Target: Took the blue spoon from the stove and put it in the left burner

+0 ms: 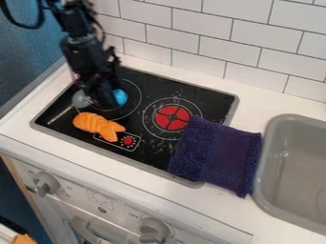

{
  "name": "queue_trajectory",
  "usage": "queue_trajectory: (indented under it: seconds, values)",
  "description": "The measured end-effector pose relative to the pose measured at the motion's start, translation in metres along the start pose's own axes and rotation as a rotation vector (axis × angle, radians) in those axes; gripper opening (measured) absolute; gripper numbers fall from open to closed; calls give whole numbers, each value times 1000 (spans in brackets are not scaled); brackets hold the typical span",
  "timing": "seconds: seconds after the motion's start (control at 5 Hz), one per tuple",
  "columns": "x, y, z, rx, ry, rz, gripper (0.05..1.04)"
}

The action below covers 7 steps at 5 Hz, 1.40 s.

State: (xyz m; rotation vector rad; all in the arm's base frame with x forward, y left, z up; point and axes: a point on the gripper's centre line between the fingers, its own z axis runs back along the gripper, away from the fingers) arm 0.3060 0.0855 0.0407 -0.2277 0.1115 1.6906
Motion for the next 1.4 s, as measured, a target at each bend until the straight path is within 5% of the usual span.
queue_trajectory:
  seconds: [0.4, 0.8, 1.2, 1.4]
  values:
    - [-19, -2, -10, -73, -105, -166, 421]
    - [-9, -11, -22, -24, -184, -133, 462]
    - [-16, -9, -21, 4, -178, -154, 997]
    - [-21, -10, -3, -12, -169, -169, 1003]
